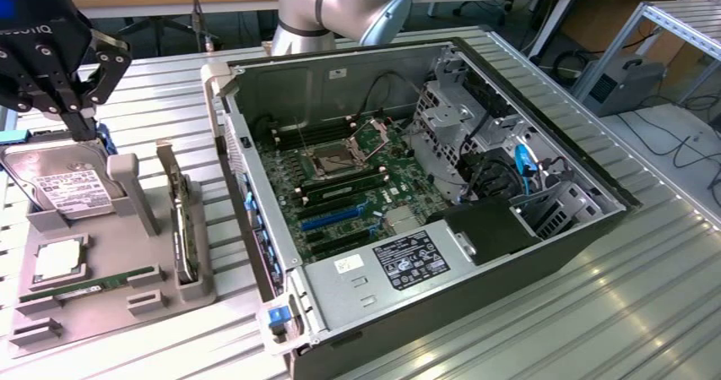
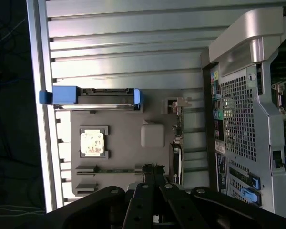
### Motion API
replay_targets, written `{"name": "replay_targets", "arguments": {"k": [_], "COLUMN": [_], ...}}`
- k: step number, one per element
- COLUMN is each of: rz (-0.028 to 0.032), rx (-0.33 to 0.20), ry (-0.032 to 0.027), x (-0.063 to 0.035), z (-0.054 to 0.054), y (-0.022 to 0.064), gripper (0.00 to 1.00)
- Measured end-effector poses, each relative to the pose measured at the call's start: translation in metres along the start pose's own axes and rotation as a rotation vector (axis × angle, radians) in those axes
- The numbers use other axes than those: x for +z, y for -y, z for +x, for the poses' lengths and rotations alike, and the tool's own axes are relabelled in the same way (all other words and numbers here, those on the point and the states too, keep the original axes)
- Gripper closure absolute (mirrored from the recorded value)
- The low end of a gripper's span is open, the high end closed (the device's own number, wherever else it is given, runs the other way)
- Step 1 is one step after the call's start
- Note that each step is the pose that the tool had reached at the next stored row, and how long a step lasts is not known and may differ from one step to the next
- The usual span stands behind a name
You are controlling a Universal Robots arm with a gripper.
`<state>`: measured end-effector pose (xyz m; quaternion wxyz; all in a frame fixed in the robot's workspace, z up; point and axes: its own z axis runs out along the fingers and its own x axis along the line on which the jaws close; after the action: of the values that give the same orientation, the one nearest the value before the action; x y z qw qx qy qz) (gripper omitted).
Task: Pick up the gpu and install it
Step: 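Reach for the gpu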
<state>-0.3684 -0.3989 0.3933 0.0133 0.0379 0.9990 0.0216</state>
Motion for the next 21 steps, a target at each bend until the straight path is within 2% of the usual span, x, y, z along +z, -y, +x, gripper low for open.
{"name": "replay_targets", "arguments": {"k": [6, 16, 21], "rz": [-0.0001, 0.0023, 0.0050], "rx": [0.000, 0.000, 0.000], "ry": [0.0001, 0.0003, 0.0004], "x": [0.0001, 0.0023, 0.0036], "z": [0.0023, -0.0028, -0.0033], "y": [0.0001, 0.0007, 0.0070], "gripper": [0.89, 0.89, 0.89]}}
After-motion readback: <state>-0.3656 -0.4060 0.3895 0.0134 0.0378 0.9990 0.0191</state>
